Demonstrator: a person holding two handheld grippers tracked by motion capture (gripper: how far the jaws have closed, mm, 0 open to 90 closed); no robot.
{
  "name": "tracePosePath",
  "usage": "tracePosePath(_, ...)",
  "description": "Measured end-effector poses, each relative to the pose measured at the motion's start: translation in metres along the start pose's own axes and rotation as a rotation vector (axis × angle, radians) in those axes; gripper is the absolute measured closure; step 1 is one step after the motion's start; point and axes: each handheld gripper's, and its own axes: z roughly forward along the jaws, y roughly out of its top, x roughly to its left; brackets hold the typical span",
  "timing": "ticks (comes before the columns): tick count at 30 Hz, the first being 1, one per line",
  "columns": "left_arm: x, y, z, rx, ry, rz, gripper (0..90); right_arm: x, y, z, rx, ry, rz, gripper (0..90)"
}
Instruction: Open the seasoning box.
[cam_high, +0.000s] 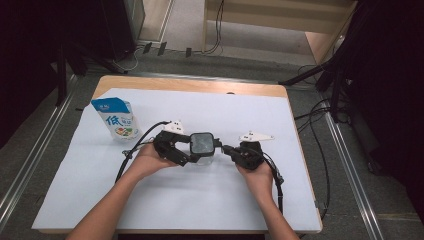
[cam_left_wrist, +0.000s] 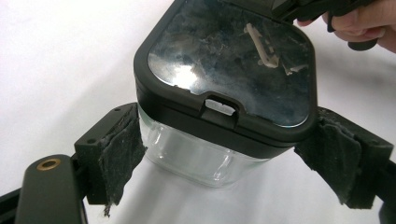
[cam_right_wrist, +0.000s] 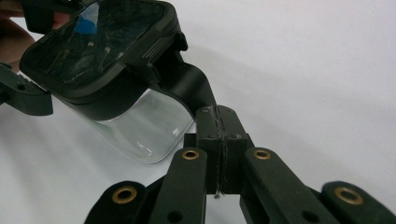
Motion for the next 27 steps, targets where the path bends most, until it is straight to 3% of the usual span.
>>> tracePosePath(4, 0.001, 0.002, -0.006, -0.016, -0.013, -0.029, 20.6, 0.000, 0.000, 0.000, 0.004, -0.007, -0.001, 90.0)
tracePosePath(6, 0.003, 0.002, -0.010, -0.032, -0.025, -0.048, 28.9, -0.001, 0.000, 0.000, 0.008, -0.012, 0.007, 90.0)
tracePosePath(8, 0.004, 0.003, -0.012, -0.028, -0.015, -0.038, 35.2, -0.002, 0.000, 0.000, 0.006, -0.006, 0.008, 90.0)
tracePosePath(12, 0.003, 0.002, -0.010, -0.007, 0.018, -0.025, 33.0, 0.003, 0.000, 0.000, -0.005, -0.002, -0.008, 90.0)
tracePosePath(18, 0.004, 0.003, -0.014, -0.028, 0.000, -0.024, 37.2, 0.003, 0.000, 0.001, 0.003, -0.005, -0.011, 90.0)
tracePosePath(27, 0.004, 0.002, -0.016, -0.022, 0.012, -0.024, 39.3, 0.007, 0.001, -0.006, 0.014, 0.016, 0.009, 90.0)
